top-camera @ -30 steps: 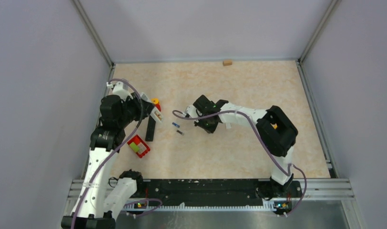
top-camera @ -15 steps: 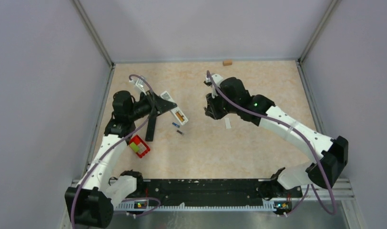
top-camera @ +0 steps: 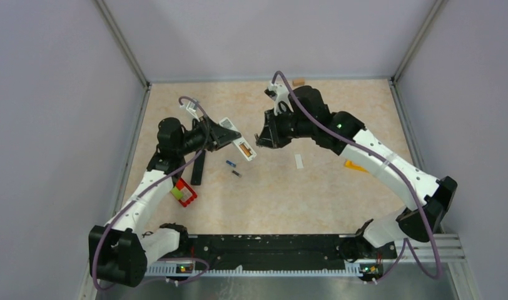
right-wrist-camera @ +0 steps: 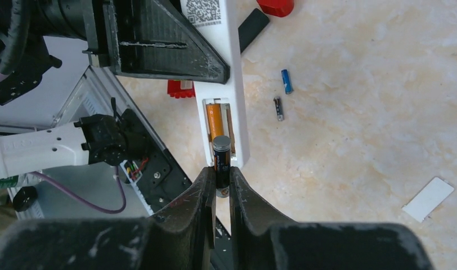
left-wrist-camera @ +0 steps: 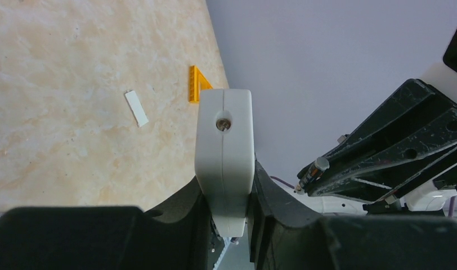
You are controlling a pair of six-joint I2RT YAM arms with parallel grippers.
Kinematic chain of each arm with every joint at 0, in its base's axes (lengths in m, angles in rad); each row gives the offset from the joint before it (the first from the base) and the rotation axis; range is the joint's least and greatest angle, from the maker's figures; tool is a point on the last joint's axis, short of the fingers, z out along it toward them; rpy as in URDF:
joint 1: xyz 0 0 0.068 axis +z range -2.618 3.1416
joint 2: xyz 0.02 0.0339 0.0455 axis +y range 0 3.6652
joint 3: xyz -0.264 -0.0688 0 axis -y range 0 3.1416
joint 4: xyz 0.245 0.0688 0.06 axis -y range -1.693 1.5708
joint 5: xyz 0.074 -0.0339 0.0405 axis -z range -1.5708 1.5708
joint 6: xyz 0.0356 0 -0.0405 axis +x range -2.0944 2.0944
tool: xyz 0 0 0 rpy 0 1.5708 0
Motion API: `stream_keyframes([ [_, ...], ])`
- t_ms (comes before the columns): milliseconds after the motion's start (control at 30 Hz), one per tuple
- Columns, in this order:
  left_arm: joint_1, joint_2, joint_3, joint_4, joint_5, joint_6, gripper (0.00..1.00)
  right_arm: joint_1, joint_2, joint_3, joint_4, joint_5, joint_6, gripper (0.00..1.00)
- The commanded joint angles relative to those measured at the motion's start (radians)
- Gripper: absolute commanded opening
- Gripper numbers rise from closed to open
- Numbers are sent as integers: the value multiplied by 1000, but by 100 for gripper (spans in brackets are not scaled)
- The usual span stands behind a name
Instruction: Load the batteries into the remote control
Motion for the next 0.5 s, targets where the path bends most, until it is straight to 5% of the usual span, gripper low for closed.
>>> stream_keyframes([
  [0, -7, 9, 2, 100, 25, -40, 0, 54, 50, 87, -43, 28, -5, 13],
  [467, -7, 5, -19, 86, 39, -20, 0, 152, 219, 265, -211, 262, -91, 14],
])
